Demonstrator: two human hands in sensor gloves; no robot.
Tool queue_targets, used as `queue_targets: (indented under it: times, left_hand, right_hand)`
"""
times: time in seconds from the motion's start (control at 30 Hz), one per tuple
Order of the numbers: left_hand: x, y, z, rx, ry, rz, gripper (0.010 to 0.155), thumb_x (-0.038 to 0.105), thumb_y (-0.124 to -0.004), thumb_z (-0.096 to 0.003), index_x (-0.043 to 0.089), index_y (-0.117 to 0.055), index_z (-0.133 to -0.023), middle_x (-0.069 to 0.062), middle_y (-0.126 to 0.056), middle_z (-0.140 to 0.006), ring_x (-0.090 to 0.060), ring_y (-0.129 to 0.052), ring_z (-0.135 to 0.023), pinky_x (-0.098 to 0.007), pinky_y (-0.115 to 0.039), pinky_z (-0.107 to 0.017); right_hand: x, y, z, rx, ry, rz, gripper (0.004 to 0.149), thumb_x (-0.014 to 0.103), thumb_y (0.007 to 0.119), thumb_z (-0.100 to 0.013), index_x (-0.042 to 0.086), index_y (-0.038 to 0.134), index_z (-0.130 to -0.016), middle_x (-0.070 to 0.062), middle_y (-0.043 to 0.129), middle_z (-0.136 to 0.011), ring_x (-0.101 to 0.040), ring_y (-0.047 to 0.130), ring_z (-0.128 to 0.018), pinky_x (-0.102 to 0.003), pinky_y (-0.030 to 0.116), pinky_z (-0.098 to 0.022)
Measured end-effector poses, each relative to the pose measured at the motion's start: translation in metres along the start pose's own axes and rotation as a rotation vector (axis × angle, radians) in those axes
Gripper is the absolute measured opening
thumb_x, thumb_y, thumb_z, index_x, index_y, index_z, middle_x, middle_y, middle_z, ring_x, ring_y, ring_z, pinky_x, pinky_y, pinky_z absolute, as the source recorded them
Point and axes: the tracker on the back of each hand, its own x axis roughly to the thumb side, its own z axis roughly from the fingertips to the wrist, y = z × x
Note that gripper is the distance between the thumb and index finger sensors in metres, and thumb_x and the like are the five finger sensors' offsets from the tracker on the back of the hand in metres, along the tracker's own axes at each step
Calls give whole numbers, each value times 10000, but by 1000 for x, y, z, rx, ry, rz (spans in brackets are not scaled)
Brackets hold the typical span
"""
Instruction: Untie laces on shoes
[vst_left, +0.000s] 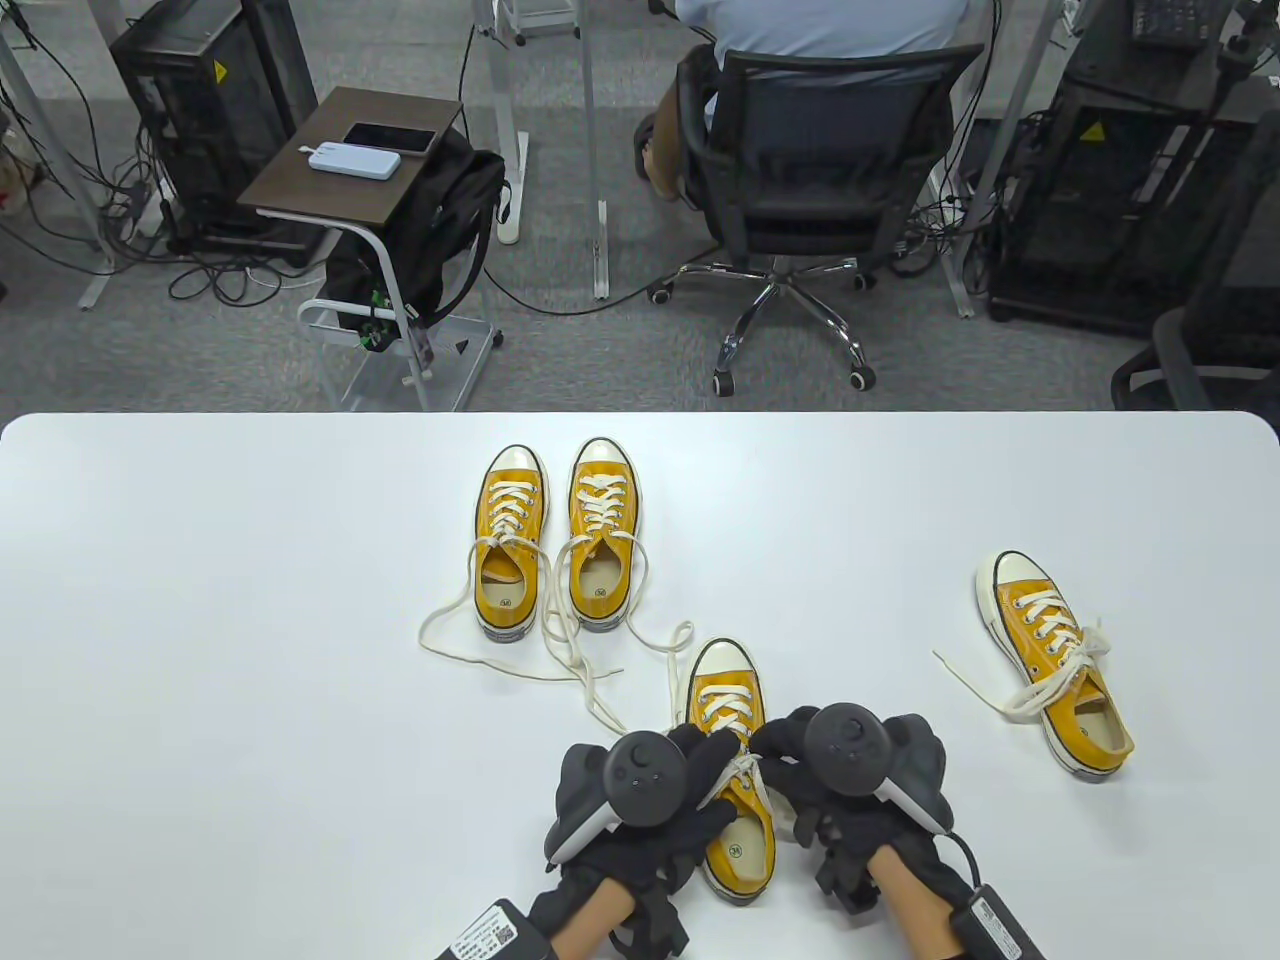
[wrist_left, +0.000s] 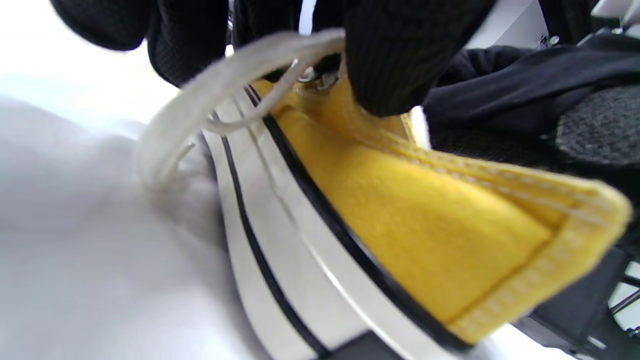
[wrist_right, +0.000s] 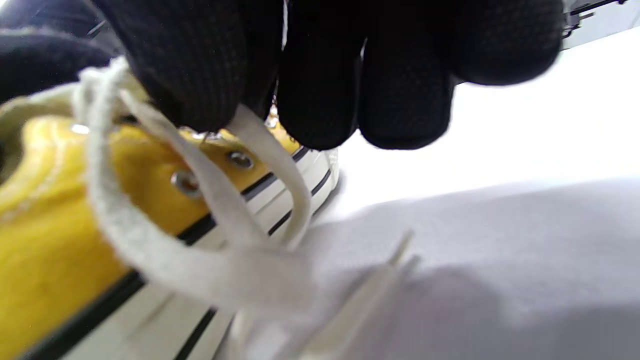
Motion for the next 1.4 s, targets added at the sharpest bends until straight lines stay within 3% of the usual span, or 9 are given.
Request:
queue_targets:
  times: [0.3,0.53,0.73,0.97,1.1,1.3,1.4]
  left_hand:
    - [2,0,-1,-7,45,-35,632,446,-794,-475,370,-606,-1074,-112,-615,-1128,-467,-775,-901,-590,-711,-605]
    - [3,-1,-2,-13,58,-43,637,438,-797,-476,366,-588,-1073,-104,-606,-1126,-459,-772,-902,-584,-712,-605]
    - [0,0,-3,-18,65,-9,635,438,-801,-474,372,-592,-1070,-102,-603,-1127,-456,-774,-900,-580,-714,-603]
    - [1,-1,-4,-19,62,-11,638,434,-799,-476,361,-586,-1073,-105,-597,-1126,-455,-771,-901,-580,-713,-603]
    - [-1,0,-4,-22,70,-5,635,432,-804,-476,369,-586,-1069,-86,-600,-1127,-457,-771,-901,-581,-712,-604]
    - [-1,0,-4,-17,72,-1,632,429,-806,-474,367,-594,-1065,-87,-605,-1124,-455,-773,-900,-580,-714,-602]
    - [-1,0,-4,-16,71,-1,632,430,-804,-475,367,-591,-1066,-85,-603,-1125,-455,-773,-901,-580,-713,-603]
  right_hand:
    - [-10,-19,6,-95,61,-38,361,347,840,-417,313,821,-776,-137,917,-794,-391,935,-594,-558,758,-453]
    - [-32,-42,12,-233,152,-105,361,345,836,-421,315,816,-781,-139,921,-785,-395,939,-577,-555,764,-437]
    - [-62,-76,27,-447,291,-219,362,343,826,-431,311,803,-791,-136,922,-775,-392,945,-562,-550,769,-425]
    - [-92,-99,44,-583,399,-304,362,341,817,-440,312,790,-800,-134,917,-774,-385,947,-552,-542,774,-416]
    - [-105,-111,57,-738,488,-366,358,339,802,-447,311,778,-804,-120,926,-738,-365,962,-521,-521,792,-394]
    - [-111,-110,58,-663,490,-370,355,333,830,-439,298,809,-792,-140,933,-734,-386,956,-523,-538,782,-394]
    - [-107,-103,49,-474,460,-357,355,328,871,-429,267,852,-778,-165,944,-721,-407,953,-520,-555,776,-388]
